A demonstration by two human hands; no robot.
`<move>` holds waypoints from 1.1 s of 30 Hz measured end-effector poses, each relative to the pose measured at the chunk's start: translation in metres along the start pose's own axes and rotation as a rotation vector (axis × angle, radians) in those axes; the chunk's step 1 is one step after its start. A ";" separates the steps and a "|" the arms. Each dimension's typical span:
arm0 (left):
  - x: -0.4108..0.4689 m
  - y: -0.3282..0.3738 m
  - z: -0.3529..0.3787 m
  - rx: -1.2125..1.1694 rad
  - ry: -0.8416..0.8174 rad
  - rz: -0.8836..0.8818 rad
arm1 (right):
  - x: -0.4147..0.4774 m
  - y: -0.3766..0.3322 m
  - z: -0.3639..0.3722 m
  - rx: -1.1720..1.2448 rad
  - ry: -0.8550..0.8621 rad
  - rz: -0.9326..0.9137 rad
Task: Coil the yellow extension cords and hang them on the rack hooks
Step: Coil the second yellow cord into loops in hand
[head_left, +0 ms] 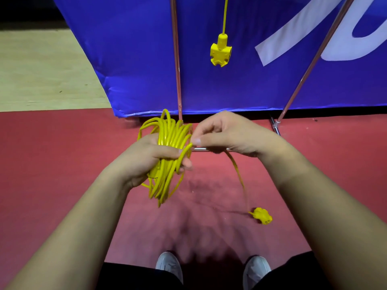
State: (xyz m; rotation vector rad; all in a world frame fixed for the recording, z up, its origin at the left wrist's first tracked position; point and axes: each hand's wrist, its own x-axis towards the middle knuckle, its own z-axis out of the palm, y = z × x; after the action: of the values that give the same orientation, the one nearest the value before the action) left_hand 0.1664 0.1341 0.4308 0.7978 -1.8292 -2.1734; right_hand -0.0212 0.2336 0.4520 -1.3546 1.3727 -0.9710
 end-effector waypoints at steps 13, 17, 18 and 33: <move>-0.003 0.008 -0.005 -0.274 0.029 -0.054 | -0.005 0.095 -0.028 0.292 0.370 0.186; -0.006 0.005 -0.003 -0.250 0.063 -0.129 | 0.001 0.074 -0.024 0.189 0.394 0.101; -0.005 0.005 -0.004 -0.255 0.059 -0.143 | 0.001 0.067 -0.022 0.136 0.369 0.089; -0.004 0.005 -0.007 -0.336 -0.128 -0.005 | 0.002 0.054 0.000 -0.088 -0.103 0.070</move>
State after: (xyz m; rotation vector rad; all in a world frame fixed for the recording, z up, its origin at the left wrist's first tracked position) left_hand 0.1726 0.1284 0.4360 0.6027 -1.4508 -2.4919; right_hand -0.0345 0.2353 0.3991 -1.3931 1.3885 -0.7921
